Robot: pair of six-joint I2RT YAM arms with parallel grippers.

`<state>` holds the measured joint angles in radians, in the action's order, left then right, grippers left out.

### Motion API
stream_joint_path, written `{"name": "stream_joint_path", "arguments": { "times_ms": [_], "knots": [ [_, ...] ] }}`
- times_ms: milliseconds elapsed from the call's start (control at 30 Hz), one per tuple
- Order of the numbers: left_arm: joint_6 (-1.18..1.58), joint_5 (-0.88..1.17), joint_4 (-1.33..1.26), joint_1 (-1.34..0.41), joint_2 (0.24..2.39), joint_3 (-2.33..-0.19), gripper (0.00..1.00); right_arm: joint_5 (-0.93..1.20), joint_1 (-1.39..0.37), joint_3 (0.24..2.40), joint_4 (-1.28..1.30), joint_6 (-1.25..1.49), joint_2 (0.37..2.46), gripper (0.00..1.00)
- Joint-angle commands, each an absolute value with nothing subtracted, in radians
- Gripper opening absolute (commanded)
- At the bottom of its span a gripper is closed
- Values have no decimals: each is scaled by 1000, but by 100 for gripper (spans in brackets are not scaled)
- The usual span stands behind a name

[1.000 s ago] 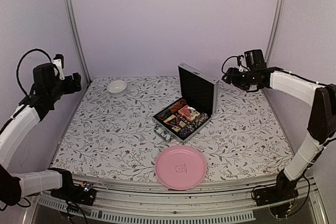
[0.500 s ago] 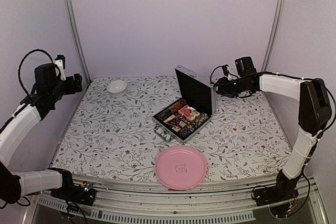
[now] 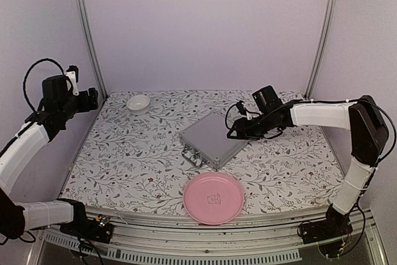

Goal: Pack up texas hold em set

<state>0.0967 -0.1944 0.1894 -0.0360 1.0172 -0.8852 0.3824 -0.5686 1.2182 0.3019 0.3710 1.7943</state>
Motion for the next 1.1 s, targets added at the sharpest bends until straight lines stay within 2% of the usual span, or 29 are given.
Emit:
{"name": "stream_joint_path", "arguments": {
  "times_ms": [0, 100, 233, 333, 633, 1067],
  "knots": [
    [80, -195, 181, -29, 1013, -887, 97, 280, -555, 1059, 307, 453, 1605, 61],
    [78, -182, 176, -28, 1012, -885, 97, 286, -555, 929, 242, 558, 1540, 67],
    [81, -145, 176, -29, 1020, -888, 97, 370, -556, 756, -45, 742, 1520, 71],
    [80, -146, 176, -29, 1022, -888, 97, 403, -556, 723, -221, 853, 1566, 72],
    [81, -148, 175, -29, 1015, -885, 97, 385, -558, 816, -302, 849, 1708, 75],
    [69, -87, 179, -118, 1038, -893, 96, 337, -517, 1095, -266, 737, 1966, 68]
  ]
}}
